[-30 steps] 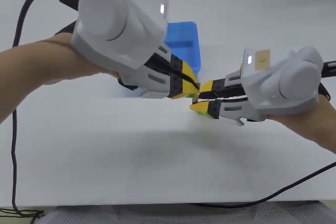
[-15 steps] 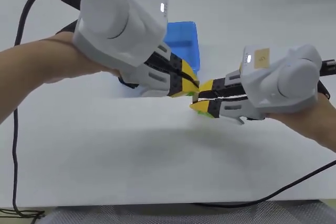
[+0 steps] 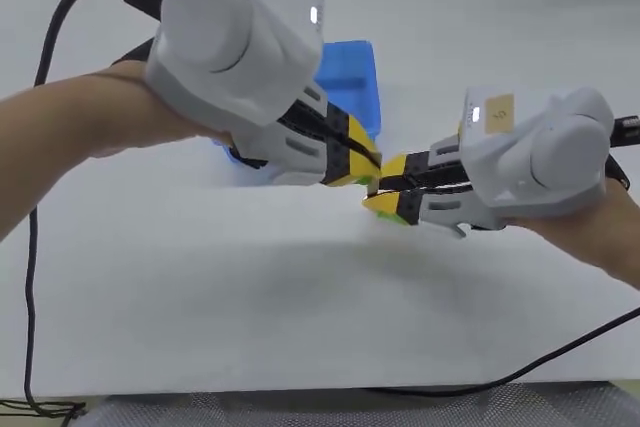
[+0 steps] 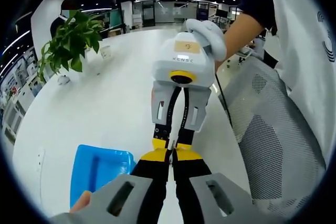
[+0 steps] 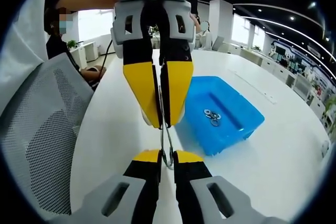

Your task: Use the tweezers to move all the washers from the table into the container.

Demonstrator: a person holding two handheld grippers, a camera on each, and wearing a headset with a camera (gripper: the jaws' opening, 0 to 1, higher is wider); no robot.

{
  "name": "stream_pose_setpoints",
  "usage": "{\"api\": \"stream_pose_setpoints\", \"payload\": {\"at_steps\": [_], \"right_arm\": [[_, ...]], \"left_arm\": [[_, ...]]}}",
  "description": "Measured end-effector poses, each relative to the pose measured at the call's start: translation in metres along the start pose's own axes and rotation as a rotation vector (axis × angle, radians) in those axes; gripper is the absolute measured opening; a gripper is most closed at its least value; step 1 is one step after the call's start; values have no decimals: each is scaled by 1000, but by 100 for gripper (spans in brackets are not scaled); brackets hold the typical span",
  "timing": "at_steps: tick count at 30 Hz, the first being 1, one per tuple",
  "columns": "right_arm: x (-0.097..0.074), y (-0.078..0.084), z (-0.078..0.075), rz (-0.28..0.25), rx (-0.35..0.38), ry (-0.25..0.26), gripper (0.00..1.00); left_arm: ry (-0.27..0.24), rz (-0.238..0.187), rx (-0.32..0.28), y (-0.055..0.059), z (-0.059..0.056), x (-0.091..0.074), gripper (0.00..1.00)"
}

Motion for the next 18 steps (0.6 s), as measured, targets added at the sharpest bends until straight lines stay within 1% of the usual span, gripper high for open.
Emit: {"api": "stream_pose_setpoints", "payload": {"at_steps": [4, 6, 11, 14, 16, 18], "right_arm": [[1, -2, 2, 12, -4, -3, 10], [1, -4, 4, 2, 7, -4, 10], [1, -16, 7, -15, 7, -5, 10], [3, -26, 9, -37, 28, -26, 10], [4, -31, 10, -39, 11, -30, 10], [6, -40, 11, -44, -8, -38, 10]], "left_arm": [[3, 9, 0, -1, -2, -1, 6], [3, 9, -7, -2, -4, -5, 6], [-2, -3, -14, -9, -5, -16, 6], [-1, -4, -21, -13, -7, -26, 6], [-8, -1, -19, -16, -9, -33, 6], [-12, -5, -19, -20, -10, -38, 6]]}}
Point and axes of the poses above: the centre of the closed fingertips' face, and the gripper's own axes: x roughly forward along the fingers, z roughly to its left, y roughly out of its underside, the point moved 8 cm from there along -x, roughly backward along the fingers, and after that the axes turned 13 degrees about -z, right-handed, at the moved point
